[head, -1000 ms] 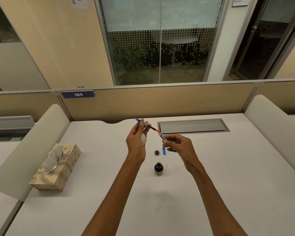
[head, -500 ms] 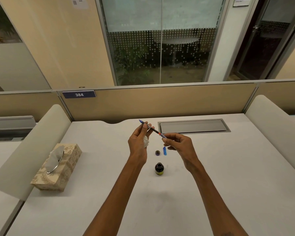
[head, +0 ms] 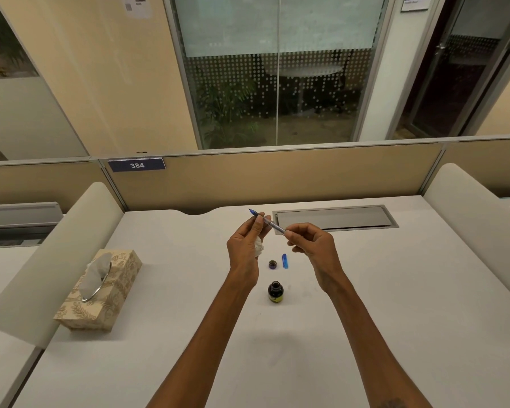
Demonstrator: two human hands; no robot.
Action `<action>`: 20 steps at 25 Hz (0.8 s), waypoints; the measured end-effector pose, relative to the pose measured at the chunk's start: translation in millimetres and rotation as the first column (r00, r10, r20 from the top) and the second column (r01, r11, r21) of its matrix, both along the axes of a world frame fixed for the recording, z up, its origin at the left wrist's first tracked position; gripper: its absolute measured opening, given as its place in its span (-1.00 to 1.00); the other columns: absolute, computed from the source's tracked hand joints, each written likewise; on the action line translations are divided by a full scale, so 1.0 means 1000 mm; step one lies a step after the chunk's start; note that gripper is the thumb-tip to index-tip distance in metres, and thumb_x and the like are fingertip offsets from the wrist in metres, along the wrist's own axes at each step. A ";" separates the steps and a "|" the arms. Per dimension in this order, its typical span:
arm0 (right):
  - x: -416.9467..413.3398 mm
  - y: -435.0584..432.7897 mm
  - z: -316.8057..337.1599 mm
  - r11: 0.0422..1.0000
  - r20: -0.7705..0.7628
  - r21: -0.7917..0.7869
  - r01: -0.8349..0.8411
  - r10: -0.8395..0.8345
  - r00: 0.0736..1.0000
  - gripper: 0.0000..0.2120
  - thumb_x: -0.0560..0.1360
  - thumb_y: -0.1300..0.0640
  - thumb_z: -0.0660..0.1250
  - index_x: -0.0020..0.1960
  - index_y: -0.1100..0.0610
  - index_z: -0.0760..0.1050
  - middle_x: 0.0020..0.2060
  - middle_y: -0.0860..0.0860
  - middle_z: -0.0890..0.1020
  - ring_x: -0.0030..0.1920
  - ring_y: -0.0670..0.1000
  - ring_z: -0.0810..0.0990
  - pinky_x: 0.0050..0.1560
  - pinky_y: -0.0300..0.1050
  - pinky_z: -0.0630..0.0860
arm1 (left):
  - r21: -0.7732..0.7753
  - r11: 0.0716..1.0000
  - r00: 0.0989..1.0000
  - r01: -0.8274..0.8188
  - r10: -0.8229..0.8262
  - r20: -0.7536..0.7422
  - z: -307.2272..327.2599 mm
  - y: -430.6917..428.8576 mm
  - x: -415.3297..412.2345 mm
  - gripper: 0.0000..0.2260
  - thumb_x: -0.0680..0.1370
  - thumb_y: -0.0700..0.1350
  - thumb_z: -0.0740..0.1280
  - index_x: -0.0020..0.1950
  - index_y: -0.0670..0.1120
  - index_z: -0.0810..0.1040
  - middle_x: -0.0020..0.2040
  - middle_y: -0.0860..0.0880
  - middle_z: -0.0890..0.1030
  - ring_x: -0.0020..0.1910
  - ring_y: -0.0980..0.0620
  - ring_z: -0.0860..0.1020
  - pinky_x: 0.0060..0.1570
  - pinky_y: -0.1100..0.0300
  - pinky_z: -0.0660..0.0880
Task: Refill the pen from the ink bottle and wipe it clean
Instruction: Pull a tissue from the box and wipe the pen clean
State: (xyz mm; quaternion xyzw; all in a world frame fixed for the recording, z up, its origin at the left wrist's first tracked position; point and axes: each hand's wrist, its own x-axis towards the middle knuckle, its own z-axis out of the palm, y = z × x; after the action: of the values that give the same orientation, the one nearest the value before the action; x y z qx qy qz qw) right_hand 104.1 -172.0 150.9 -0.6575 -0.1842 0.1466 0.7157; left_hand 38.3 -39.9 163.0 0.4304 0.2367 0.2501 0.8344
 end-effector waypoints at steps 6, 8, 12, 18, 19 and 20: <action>0.001 -0.010 -0.008 0.986 -0.097 0.150 -0.067 0.082 0.992 -0.74 0.60 0.33 0.23 0.25 0.30 0.55 0.14 0.17 0.65 0.12 0.13 0.67 0.22 -0.11 0.57 | -0.033 0.999 0.999 -0.014 0.015 0.029 0.001 -0.001 0.000 -0.78 0.43 -0.06 0.41 0.04 -0.09 0.68 0.03 -0.07 0.72 -0.03 0.07 0.71 0.36 0.02 0.42; 0.000 -0.011 -0.008 0.983 -0.113 0.175 -0.053 0.073 0.991 -0.75 0.60 0.34 0.23 0.25 0.30 0.55 0.12 0.19 0.66 0.11 0.14 0.68 0.20 -0.11 0.58 | -0.041 0.999 0.999 -0.014 0.015 0.030 0.000 0.000 -0.001 -0.80 0.46 -0.09 0.40 0.05 -0.10 0.68 0.04 -0.08 0.72 -0.03 0.07 0.71 0.35 0.03 0.42; 0.001 -0.011 -0.007 0.964 -0.199 0.261 0.057 -0.004 0.980 -0.83 0.54 0.38 0.30 0.11 0.26 0.56 -0.02 0.20 0.68 -0.03 0.15 0.71 0.03 -0.14 0.64 | -0.049 0.998 0.998 -0.039 0.041 0.046 0.000 -0.002 0.001 -0.81 0.55 -0.18 0.37 0.12 -0.19 0.65 0.01 -0.07 0.73 -0.04 0.07 0.72 0.27 0.08 0.50; 0.002 -0.010 -0.011 0.964 -0.235 0.239 0.118 -0.060 0.970 -0.87 0.55 0.31 0.32 0.08 0.25 0.57 -0.09 0.18 0.69 -0.11 0.12 0.72 -0.02 -0.14 0.67 | -0.011 0.999 0.999 -0.038 0.038 0.000 0.000 -0.005 0.003 -0.71 0.51 -0.09 0.39 0.17 -0.18 0.65 0.01 -0.03 0.73 -0.01 0.06 0.71 -0.02 0.27 0.52; 0.002 -0.010 -0.012 0.965 -0.227 0.230 0.125 -0.072 0.971 -0.87 0.55 0.32 0.32 0.08 0.25 0.57 -0.08 0.18 0.69 -0.10 0.12 0.72 0.01 -0.12 0.67 | -0.003 0.999 1.000 -0.032 0.032 -0.001 0.000 -0.005 0.003 -0.69 0.46 -0.05 0.41 0.15 -0.16 0.66 0.02 -0.04 0.73 0.00 0.06 0.71 -0.03 0.27 0.51; 0.003 -0.010 -0.013 0.966 -0.216 0.224 0.129 -0.080 0.973 -0.86 0.54 0.33 0.32 0.07 0.25 0.58 -0.07 0.18 0.69 -0.09 0.11 0.72 0.04 -0.11 0.66 | 0.002 1.000 1.000 -0.028 0.028 0.001 0.000 -0.006 0.003 -0.66 0.41 -0.02 0.41 0.13 -0.14 0.66 0.04 -0.05 0.72 0.02 0.04 0.71 -0.04 0.28 0.51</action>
State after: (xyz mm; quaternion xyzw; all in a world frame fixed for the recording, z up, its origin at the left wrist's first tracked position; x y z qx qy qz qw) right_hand 106.6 -181.6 137.8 -0.5577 -0.0904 0.1523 0.8109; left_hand 41.4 -45.5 163.1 0.4278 0.2419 0.2622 0.8305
